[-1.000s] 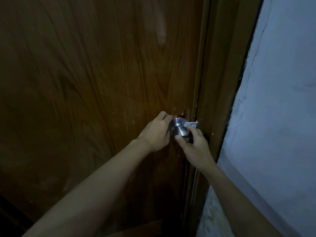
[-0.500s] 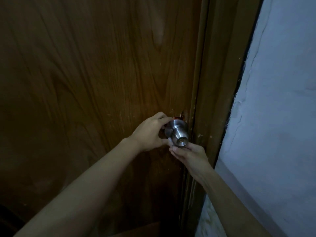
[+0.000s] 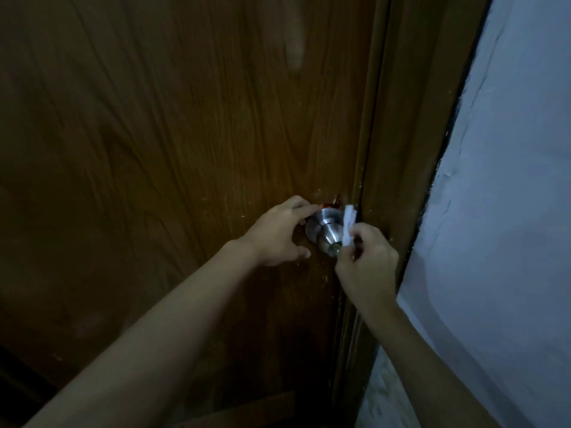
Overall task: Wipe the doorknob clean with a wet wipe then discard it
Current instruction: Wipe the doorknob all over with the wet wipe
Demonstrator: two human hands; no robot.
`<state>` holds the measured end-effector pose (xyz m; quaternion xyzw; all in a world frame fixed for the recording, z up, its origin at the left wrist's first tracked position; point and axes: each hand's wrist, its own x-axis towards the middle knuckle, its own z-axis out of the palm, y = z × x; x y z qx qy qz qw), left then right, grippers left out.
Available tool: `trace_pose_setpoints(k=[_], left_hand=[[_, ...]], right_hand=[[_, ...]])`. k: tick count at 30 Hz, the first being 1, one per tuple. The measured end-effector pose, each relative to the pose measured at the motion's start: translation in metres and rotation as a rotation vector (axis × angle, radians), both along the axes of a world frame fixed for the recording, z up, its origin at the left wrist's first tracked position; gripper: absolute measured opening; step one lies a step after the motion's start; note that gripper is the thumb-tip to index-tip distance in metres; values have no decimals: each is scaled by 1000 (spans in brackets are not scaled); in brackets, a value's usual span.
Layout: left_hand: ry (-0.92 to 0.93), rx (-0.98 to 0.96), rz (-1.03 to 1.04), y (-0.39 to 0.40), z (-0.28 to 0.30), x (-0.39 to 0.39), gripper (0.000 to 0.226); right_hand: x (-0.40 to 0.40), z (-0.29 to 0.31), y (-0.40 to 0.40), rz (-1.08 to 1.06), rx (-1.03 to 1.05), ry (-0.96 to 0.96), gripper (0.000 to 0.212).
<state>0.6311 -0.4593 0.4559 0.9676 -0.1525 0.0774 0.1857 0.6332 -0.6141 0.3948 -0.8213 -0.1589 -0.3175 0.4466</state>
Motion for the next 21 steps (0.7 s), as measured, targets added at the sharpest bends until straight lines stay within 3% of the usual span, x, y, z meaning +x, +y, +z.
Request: trace_pose_setpoints(k=[4, 8, 13, 18, 21], left_hand=[[-8, 7, 2, -1, -1, 0, 81], [-1, -14, 4, -1, -3, 1, 79], [0, -10, 8, -3, -2, 0, 78], [-7, 10, 5, -3, 0, 1, 76], [12, -11, 21, -5, -2, -1, 78]], right_hand=[[3, -11, 13, 126, -193, -23, 44], [3, -30, -1, 127, -346, -236, 37], [12, -21, -4, 95, -224, -82, 47], [8, -31, -4, 160, -339, -349, 33], [5, -32, 4, 41, -173, -232, 35]])
